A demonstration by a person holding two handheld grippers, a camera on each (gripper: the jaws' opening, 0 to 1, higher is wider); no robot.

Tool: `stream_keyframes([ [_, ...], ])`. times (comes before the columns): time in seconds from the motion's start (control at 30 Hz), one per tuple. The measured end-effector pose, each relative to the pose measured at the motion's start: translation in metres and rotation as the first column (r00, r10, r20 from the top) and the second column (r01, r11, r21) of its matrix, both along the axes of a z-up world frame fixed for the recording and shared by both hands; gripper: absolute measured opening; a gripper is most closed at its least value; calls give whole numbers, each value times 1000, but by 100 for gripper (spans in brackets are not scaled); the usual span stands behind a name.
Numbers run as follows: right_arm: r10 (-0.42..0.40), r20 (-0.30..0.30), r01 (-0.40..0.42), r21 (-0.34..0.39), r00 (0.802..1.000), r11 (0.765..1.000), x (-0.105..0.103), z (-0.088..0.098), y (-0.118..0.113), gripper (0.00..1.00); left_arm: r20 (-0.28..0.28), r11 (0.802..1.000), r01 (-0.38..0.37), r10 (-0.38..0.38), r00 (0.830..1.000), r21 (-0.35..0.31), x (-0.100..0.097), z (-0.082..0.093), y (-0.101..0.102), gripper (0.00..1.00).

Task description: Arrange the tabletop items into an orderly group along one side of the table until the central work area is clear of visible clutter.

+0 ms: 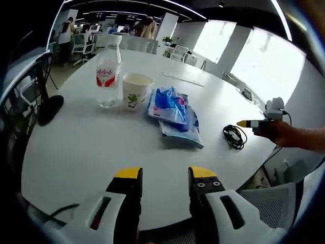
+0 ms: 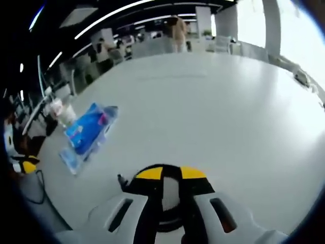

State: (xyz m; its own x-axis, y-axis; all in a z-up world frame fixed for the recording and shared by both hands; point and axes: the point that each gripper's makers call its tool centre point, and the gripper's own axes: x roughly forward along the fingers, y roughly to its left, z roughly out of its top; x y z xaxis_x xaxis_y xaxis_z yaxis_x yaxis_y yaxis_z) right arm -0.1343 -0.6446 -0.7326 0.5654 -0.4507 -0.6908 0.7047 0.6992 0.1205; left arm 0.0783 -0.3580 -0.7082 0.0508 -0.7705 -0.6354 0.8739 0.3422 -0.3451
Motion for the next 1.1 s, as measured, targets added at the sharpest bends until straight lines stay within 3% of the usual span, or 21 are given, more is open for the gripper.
stream_keyframes([
  [0.47,150,-5,-150,-5,989,989,45,2,15,9,-51,999,-32,31,998,-22,-9,1,-22,34],
  [0.83,265,-4,-265,-1,964,964,83,4,28,11,-105,993,-117,113,988,-31,-4,1,-34,33],
  [1.1,335,-1,-335,-1,942,942,109,7,29,12,-140,990,-134,126,982,-46,-5,3,-54,32],
])
